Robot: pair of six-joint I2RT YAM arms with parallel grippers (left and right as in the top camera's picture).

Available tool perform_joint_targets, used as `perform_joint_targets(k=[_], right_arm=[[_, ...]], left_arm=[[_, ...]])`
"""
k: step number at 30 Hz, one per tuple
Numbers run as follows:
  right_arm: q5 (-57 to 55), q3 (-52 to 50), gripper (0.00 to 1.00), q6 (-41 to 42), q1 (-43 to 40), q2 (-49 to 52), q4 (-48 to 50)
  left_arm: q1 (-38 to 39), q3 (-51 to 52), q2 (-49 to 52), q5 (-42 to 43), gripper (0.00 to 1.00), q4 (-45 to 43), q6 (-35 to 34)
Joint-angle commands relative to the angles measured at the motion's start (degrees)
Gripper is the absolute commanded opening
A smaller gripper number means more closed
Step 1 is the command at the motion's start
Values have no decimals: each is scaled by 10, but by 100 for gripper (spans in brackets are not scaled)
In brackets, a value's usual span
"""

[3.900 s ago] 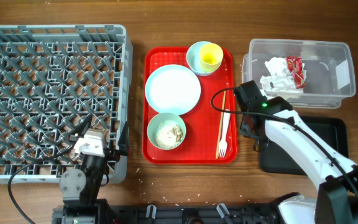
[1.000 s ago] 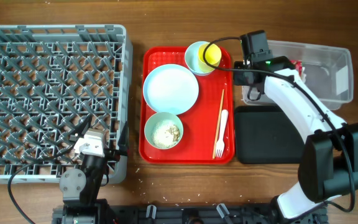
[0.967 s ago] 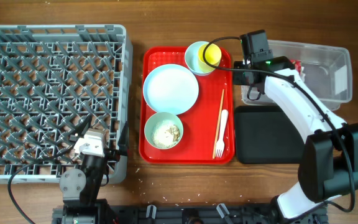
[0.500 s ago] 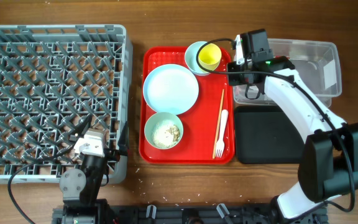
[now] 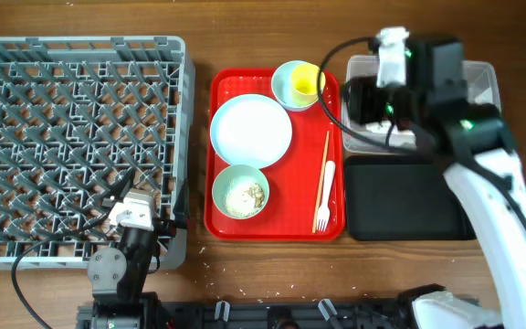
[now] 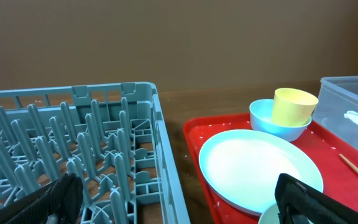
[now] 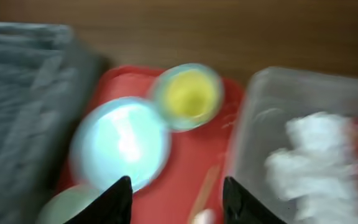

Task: Sort waste into correct bins and load items into the dishwasher rack
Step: 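Reach the right gripper to the green rice bowl and grasp its rim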

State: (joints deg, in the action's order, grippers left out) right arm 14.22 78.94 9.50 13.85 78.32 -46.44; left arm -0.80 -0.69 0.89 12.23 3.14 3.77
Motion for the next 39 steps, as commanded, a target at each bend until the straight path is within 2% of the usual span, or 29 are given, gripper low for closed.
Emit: perform_joint_targets(k=[1,4,6,11,16,23,30,36,39], right_arm=[[280,-18,48,57,27,3,-45],[273,-55,43,59,103,5,-38],[202,-80,36,98,165,12,-21],[-31,-148,35,238,323,56,61],[-120,-168,39,267,397,144,133],[-225,-168,40,272,396,219,140],[-316,-168,40,289,367,221,60],[-292,-151,47,278,308,201,33],[-171,-114,49,217,296,150,25]], left_arm=[[3,3,-3,-3,100,1,-3],[3,3,-3,-3,100,1,-3],[3,3,-3,-3,100,1,-3],[3,3,-3,-3,100,1,-3],[3,3,-3,-3,100,1,-3],[3,3,-3,-3,100,1,-3],[3,3,-3,-3,100,1,-3],[3,3,-3,-3,100,1,-3],[3,3,-3,-3,100,1,-3]])
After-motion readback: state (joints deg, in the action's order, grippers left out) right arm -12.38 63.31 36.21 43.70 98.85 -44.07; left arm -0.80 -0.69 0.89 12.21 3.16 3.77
